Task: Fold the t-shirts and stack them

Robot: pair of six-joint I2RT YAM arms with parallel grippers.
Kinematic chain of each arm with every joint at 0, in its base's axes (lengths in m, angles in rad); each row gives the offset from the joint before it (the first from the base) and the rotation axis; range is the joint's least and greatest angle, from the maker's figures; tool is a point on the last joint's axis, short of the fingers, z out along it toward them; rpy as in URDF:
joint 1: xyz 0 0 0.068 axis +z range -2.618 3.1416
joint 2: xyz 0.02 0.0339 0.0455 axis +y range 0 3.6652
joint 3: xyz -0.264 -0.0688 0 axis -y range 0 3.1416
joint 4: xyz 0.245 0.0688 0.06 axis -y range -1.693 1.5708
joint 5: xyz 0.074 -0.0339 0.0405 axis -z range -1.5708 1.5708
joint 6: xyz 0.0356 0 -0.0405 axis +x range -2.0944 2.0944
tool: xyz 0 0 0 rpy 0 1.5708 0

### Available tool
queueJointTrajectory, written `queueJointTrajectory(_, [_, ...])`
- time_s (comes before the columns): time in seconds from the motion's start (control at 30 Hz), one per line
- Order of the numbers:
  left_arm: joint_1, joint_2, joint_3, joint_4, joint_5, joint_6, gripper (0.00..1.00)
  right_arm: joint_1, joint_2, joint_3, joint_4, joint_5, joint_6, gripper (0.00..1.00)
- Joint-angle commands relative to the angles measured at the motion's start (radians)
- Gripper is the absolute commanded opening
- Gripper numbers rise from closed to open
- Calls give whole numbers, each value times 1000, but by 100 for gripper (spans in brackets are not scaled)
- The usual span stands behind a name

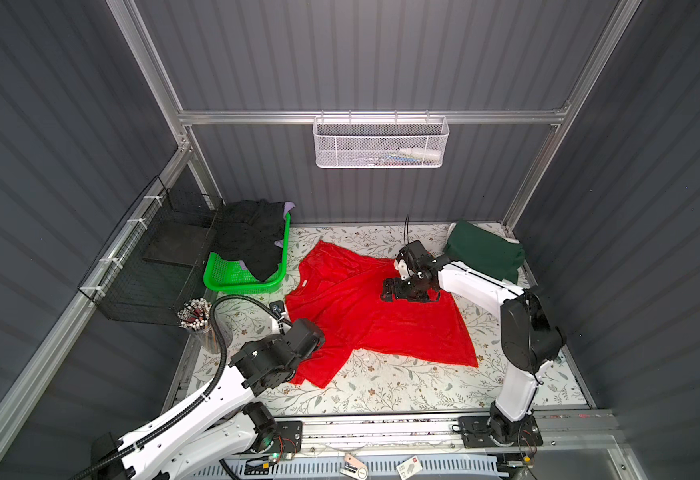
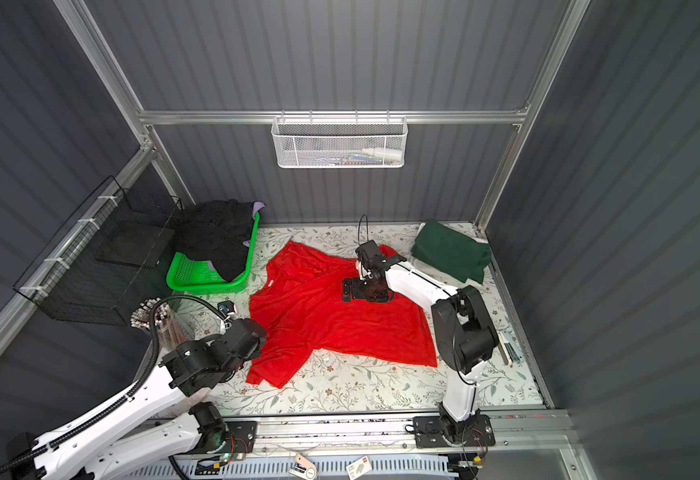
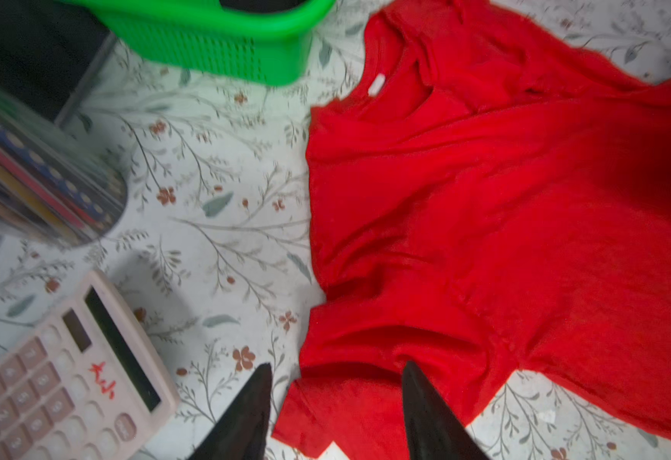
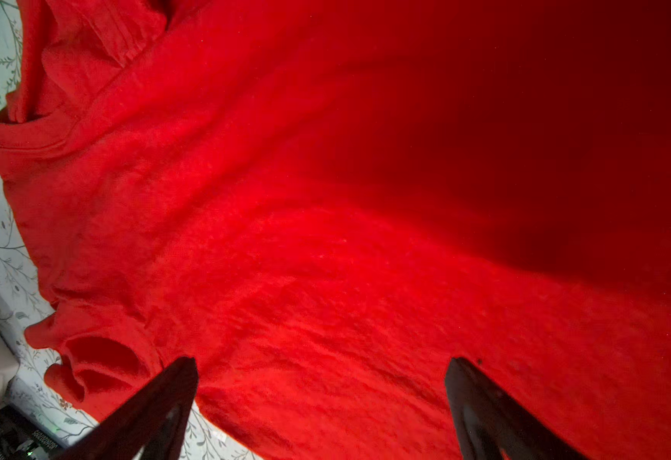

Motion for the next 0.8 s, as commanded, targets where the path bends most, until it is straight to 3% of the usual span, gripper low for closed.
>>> queueJointTrajectory(0.0, [-3,27,40,101,-114,111,64,-50,-57,-50,-36,38,-23,99])
queueJointTrajectory(0.1, [-2,133,57,229,-114,157,76,-95,-83,-59,-54,60,-47,99])
queueJointTrajectory(0.23, [30,326,118,368,-63,196,76,-166,-81,-44,-60,69,-71,96])
queueJointTrajectory(0.27, [70,358,130,398,-17,198,76,-183,-75,-37,-58,72,-73,95])
queueJointTrajectory(0.33, [199,424,132,516,200,208,74,-219,-44,-7,-58,81,-78,92])
queueJointTrajectory(0.37, [233,450,131,564,233,213,73,-232,-25,10,-55,88,-84,89])
queueJointTrajectory(0.47, [290,584,205,606,207,291,76,-259,66,100,-87,126,-93,82])
queueJointTrajectory(0.63, [464,820,352,642,373,332,74,-269,147,177,-104,169,-90,76])
queueJointTrajectory(0.77, [528,961,448,663,423,337,71,-272,156,162,-94,172,-89,74])
